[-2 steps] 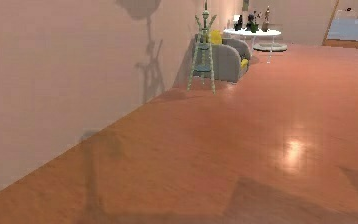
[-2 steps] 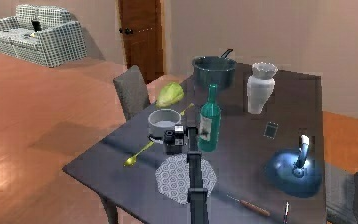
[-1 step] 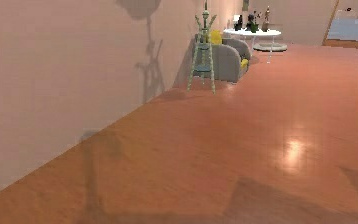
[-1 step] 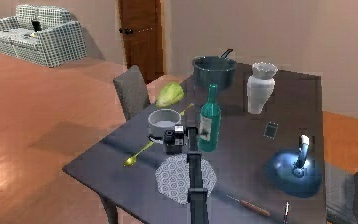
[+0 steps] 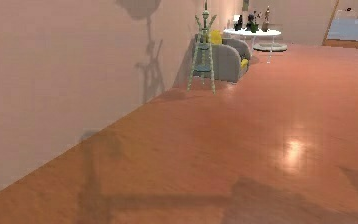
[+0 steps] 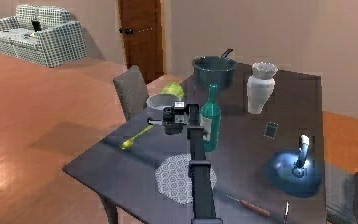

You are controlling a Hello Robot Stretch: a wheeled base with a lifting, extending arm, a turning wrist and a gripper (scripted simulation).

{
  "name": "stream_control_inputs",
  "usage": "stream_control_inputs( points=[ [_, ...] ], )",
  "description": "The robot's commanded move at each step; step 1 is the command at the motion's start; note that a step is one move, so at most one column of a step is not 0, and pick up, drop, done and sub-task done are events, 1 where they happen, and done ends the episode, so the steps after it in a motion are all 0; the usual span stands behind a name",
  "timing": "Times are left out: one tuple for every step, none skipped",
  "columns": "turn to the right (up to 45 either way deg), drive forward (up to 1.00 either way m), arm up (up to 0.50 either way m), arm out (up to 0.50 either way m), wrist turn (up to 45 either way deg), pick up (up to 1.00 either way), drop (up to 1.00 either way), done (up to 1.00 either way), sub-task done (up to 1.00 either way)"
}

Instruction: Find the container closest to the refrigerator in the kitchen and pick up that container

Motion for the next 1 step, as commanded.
stream_control_inputs(
  points=[
    [0.0,0.00,0.00,0.00,0.0,0.00,0.00,1.00,0.00]
  ],
)
